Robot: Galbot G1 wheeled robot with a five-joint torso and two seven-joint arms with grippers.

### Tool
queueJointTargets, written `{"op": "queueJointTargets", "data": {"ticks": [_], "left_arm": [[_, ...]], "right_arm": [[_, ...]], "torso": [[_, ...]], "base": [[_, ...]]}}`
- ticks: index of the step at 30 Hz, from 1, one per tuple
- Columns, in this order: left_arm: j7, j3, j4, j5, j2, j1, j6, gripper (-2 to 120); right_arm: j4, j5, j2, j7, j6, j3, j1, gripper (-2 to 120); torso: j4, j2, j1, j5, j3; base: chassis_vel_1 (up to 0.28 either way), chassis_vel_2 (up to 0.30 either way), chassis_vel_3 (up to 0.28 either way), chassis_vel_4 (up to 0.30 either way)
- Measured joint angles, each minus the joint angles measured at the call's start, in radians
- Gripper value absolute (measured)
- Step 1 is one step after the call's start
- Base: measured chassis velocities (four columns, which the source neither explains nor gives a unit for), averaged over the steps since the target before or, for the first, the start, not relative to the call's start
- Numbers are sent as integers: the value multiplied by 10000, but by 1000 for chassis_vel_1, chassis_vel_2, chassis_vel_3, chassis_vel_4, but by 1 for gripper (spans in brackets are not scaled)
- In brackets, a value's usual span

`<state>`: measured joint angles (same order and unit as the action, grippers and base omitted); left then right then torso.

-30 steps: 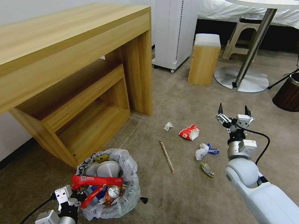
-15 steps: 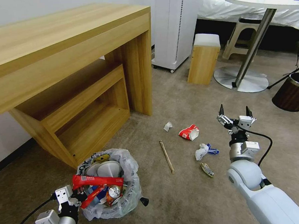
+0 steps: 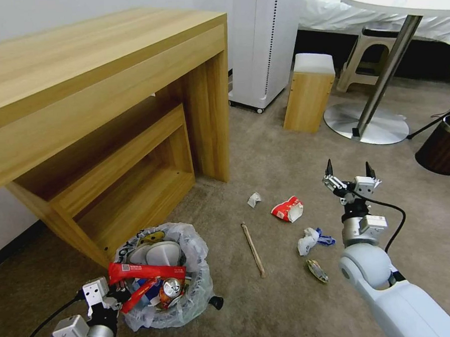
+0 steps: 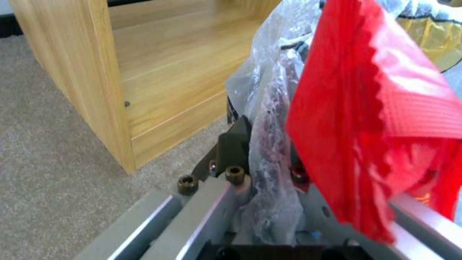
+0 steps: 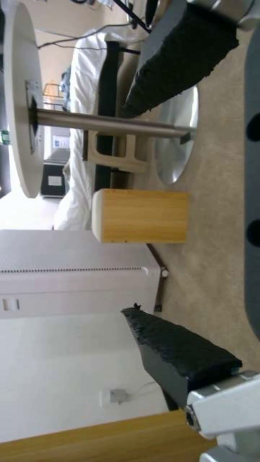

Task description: Pick up the trash bin and place the garbage on the floor into it.

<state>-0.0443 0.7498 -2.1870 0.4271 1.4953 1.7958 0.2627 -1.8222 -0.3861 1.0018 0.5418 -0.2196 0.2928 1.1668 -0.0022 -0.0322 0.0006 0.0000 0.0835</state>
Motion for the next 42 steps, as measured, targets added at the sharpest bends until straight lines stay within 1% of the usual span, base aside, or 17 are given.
{"op": "queueJointTargets", "data": {"ticks": [12,16,19,20,23,25,26,27,29,31,33,34,35,36,39,40,42], "left_arm": [[-1,35,34,-28,26,9,-17,1],[-5,67,141,-15,16,-37,-23,1],[-7,41,268,-23,39,-108,-37,1],[-7,41,268,-23,39,-108,-37,1],[-11,22,351,-33,51,-189,-39,1],[-12,21,362,-34,52,-201,-40,1],[-14,24,420,-35,64,-243,-47,1],[-15,27,464,-41,72,-254,-66,1],[-16,28,486,-43,77,-258,-75,1],[-18,41,547,-44,85,-281,-114,1],[-18,43,565,-44,88,-296,-118,1],[-19,55,593,-43,91,-328,-122,1],[-25,58,628,-38,93,-383,-122,1],[-25,58,628,-38,93,-383,-122,1],[-32,58,699,-26,95,-475,-124,1],[-32,58,699,-26,95,-475,-124,1],[-42,38,763,-25,101,-557,-124,1]], "right_arm": [[103,-67,-28,-29,123,-310,-183,100],[234,-616,-134,72,402,-649,-265,100],[503,-2073,-334,280,1563,-1279,-536,100],[503,-2073,-334,280,1563,-1279,-536,100],[956,-3554,-461,601,2908,-2068,-1067,100],[1055,-3732,-463,667,3044,-2222,-1174,100],[1392,-4317,-461,736,3480,-2700,-1547,100],[1633,-4626,-446,754,3658,-3061,-1779,100],[1799,-4779,-429,748,3741,-3314,-1912,100],[2443,-4978,-321,630,3833,-4219,-2334,100],[2634,-4972,-279,593,3823,-4444,-2432,100],[3097,-4916,-154,541,3732,-4935,-2633,100],[3512,-4719,-18,353,3610,-5361,-2767,100],[3512,-4719,-18,353,3610,-5361,-2767,100],[4149,-4270,228,103,3460,-5997,-2905,100],[4149,-4270,228,103,3460,-5997,-2905,100],[4642,-3726,351,-179,3123,-6546,-2988,100]], "torso": [[-1,-1,-1,0,-3],[-1,0,0,-1,-3],[-1,-1,-1,-1,-3],[-1,-1,-1,-1,-3],[-2,0,-1,0,-2],[-2,0,0,0,-2],[0,0,0,1,-2],[0,-1,-1,-2,-2],[1,0,-1,-2,-2],[0,-1,0,-1,-2],[1,-1,-1,-1,-3],[1,0,-1,-1,-2],[1,0,0,3,-1],[1,0,0,3,-1],[-1,0,-1,-2,-2],[-1,0,-1,-2,-2],[1,0,-1,1,-2]], "base": [[0,0,0,0],[0,0,0,0],[0,0,0,0],[0,0,0,0],[0,0,0,0],[0,0,0,0],[0,0,0,0],[0,0,0,0],[0,0,0,0],[0,0,0,0],[0,0,0,0],[0,0,0,0],[0,0,0,0],[0,0,0,0],[0,0,0,0],[0,0,0,0],[0,0,0,0]]}}
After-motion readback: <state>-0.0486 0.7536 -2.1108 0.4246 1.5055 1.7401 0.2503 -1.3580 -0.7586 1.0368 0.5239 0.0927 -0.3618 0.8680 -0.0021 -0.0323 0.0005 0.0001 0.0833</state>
